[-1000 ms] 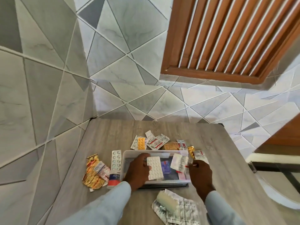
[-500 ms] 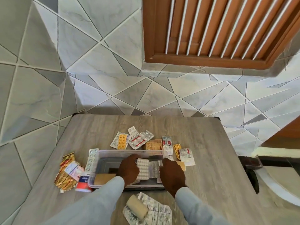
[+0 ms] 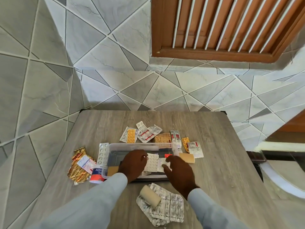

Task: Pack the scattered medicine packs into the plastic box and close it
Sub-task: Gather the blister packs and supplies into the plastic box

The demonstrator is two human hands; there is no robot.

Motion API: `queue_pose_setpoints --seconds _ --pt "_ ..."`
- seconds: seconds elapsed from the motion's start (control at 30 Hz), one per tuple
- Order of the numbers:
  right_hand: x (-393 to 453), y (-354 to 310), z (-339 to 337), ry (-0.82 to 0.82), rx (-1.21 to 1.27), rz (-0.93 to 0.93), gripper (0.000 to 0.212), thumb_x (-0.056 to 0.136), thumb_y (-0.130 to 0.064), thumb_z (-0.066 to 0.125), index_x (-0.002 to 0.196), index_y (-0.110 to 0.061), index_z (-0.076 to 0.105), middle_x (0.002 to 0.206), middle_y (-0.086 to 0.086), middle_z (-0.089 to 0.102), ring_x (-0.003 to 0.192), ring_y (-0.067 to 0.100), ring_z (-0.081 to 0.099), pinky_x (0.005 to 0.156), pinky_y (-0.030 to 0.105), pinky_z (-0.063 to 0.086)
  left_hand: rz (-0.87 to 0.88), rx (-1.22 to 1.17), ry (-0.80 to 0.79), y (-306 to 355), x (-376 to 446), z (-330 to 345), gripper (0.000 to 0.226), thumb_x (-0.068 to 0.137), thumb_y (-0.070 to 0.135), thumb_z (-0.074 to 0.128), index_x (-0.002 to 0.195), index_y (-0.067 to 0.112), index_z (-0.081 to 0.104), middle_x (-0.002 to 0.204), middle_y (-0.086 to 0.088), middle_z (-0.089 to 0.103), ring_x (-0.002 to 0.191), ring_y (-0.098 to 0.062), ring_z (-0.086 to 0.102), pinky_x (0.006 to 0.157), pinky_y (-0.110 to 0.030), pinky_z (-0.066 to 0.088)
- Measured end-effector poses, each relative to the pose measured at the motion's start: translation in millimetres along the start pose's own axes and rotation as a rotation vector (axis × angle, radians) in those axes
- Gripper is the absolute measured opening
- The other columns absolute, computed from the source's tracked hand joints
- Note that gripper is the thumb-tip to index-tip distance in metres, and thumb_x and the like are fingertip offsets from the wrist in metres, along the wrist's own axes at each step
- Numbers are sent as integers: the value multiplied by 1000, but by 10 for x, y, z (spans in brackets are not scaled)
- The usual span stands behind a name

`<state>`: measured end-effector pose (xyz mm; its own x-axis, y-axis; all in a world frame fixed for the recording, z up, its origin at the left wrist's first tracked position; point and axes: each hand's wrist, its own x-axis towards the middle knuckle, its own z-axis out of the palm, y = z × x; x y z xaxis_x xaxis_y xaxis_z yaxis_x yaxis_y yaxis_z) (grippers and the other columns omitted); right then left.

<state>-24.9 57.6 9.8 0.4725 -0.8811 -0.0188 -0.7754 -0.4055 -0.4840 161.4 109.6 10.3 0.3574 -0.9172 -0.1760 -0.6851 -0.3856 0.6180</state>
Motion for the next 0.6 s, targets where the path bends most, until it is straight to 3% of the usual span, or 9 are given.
queue_pose_setpoints --seconds 0.2,0.27,0.37,0.53,0.6 --pt "-545 -356 484 -195 -160 -2 50 83 -57 55 122 -28 51 128 -4 54 118 19 52 93 31 44 19 -58 205 -622 -349 -392 19 92 35 48 79 29 59 85 3 69 79 -18 62 75 -31 52" --pt "-616 -430 558 -204 -187 28 53 83 -57 54 127 -26 47 131 -2 49 121 21 49 95 33 43 -12 -63 262 -870 -447 -516 18 91 34 49 79 27 61 84 0 69 77 -19 61 71 -31 51" --pt "-656 -632 664 -146 -178 42 52 85 -53 54 128 -24 47 131 0 49 120 21 49 96 32 43 -72 -46 311 -1308 -579 -780 9 87 30 57 90 24 64 95 -3 70 84 -21 62 72 -28 48" --pt "-663 -801 749 -178 -220 143 53 87 -45 56 132 -21 42 137 2 46 127 22 43 101 33 42 -93 134 40 -1776 -622 -855 62 73 46 70 129 29 49 129 3 59 116 -22 56 98 -38 48" --pt "-669 -786 747 -192 -244 221 52 86 -42 58 131 -20 43 137 3 47 128 23 42 101 34 42 -67 248 9 -1817 -608 -777 69 76 46 67 137 31 39 140 2 51 127 -22 48 107 -40 42"
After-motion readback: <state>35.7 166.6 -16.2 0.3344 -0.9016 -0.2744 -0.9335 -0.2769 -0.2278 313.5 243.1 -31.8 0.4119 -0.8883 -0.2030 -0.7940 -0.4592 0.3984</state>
